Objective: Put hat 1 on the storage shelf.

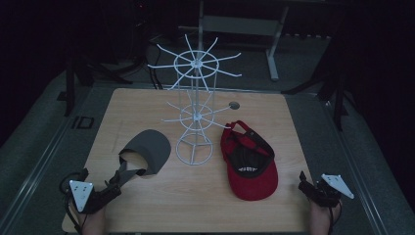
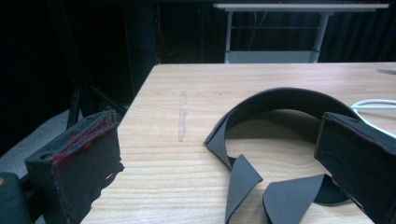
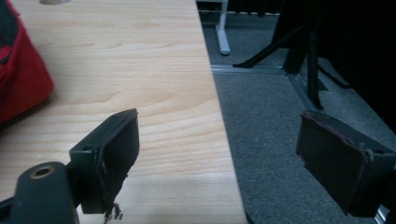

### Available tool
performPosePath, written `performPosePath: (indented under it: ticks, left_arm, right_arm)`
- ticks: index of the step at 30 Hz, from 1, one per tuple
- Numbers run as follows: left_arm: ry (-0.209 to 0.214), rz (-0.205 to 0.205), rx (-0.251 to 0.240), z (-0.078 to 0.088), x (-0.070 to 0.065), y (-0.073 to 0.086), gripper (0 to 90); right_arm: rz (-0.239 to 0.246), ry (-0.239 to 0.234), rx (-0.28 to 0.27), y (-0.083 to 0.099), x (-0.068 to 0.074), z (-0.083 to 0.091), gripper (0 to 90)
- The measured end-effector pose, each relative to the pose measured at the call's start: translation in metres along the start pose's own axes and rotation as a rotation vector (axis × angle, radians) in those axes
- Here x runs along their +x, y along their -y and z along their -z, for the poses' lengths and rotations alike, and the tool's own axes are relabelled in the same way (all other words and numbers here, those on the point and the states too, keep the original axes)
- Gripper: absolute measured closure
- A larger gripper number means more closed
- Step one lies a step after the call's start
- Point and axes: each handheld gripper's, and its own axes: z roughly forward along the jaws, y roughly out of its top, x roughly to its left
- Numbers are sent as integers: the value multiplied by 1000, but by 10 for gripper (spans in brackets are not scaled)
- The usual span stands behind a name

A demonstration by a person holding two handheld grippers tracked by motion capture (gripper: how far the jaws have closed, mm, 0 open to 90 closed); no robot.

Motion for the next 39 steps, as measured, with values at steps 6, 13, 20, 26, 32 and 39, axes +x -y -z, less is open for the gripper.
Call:
performPosePath:
  ticks: [6,13,20,26,32,39]
  left_arm:
    - [41,24,-7,1,-4,-3,8]
    - [90,25,52,1,-13,-6,8]
    - [136,46,83,3,-20,-8,7]
    - [183,55,87,3,-23,-10,8]
    - [207,65,107,3,-24,-11,8]
    - [215,69,111,3,-24,-10,8]
  right_arm:
    - [8,-63,52,-2,2,1,132]
    - [27,-140,159,-17,12,8,104]
    - [64,-246,169,-43,21,7,107]
    - [115,-364,129,-67,38,2,149]
    - [201,-431,111,-85,60,-15,152]
    - [290,-487,144,-94,87,-48,178]
